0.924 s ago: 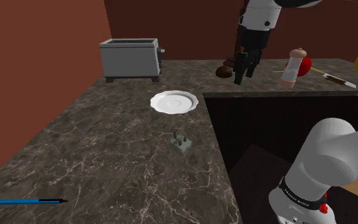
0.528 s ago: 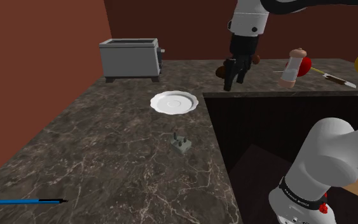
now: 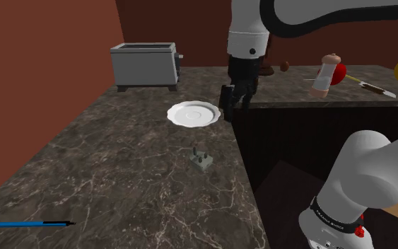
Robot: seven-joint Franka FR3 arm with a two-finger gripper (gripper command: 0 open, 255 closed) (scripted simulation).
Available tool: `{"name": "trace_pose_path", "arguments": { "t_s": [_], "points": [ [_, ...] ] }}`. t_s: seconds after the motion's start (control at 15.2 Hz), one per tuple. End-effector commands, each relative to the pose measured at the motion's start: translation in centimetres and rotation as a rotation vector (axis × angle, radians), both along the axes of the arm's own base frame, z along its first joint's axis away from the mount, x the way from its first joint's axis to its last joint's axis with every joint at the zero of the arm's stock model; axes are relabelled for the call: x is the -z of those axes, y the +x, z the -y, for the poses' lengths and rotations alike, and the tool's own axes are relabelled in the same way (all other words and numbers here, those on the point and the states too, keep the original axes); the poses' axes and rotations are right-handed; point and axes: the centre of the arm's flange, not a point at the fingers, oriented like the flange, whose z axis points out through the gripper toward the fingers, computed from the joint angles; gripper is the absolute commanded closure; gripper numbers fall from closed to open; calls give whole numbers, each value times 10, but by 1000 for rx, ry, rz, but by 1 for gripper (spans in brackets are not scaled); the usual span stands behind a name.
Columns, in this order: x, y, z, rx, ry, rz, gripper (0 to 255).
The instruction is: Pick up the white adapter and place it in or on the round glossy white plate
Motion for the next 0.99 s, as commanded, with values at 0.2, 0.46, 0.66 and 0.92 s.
{"name": "trace_pose_path", "arguments": {
  "t_s": [0.2,0.46,0.66,0.92],
  "points": [
    [16,13,-66,-10,0,-14,0],
    [30,22,-117,-19,0,-25,0],
    [38,26,-143,-23,-1,-31,0],
    [59,26,-144,-23,-1,-31,0]
  ]
}}
